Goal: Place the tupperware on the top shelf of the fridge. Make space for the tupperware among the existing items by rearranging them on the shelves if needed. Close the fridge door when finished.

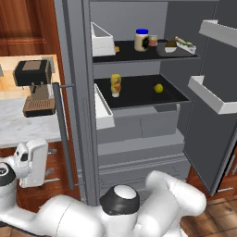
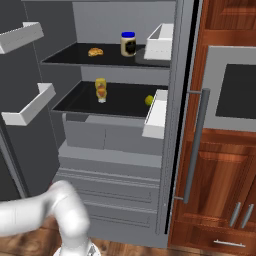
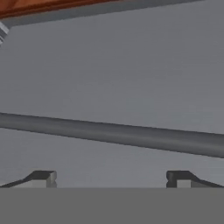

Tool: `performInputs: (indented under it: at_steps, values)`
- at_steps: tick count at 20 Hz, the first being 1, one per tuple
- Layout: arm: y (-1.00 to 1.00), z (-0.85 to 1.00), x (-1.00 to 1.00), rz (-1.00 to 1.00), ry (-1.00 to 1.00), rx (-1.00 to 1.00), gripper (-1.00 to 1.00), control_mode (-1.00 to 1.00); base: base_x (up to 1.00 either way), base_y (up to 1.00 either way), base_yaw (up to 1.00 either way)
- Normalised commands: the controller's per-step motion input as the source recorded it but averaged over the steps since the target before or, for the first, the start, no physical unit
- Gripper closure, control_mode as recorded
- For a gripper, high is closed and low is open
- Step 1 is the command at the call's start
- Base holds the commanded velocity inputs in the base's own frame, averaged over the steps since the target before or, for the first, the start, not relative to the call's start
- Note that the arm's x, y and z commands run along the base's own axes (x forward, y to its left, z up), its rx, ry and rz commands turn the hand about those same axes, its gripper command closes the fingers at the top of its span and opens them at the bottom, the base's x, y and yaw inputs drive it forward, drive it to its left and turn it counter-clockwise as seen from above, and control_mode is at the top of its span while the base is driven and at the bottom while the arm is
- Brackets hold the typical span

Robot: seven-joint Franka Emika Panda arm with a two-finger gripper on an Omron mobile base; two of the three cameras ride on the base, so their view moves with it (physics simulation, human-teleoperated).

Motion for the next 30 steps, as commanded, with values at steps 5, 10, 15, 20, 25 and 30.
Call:
performInputs:
  at_steps: [5, 10, 15, 20, 25, 30]
  values:
    - [0.04, -0.2, 0.6, 0.0, 0.06, -0.06, -1.0, -1.0, 0.0, 0.0, 0.0]
    - [0.15, -0.18, 0.72, 0.0, 0.14, -0.1, -1.0, -1.0, 0.0, 0.0, 0.0]
    - [-0.15, -0.15, 0.28, -0.01, 0.13, -0.07, -1.0, -1.0, 0.0, 0.0, 0.0]
    - [-0.81, -0.19, -0.08, -0.07, 0.11, -0.02, -1.0, -1.0, 0.0, 0.0, 0.0]
    - [-1.0, -0.13, -0.12, -0.06, 0.01, 0.0, -1.0, -1.0, 0.0, 0.0, 0.0]
    - [-1.0, -0.19, -0.23, 0.0, -0.01, 0.0, -1.0, -1.0, 0.0, 0.0, 0.0]
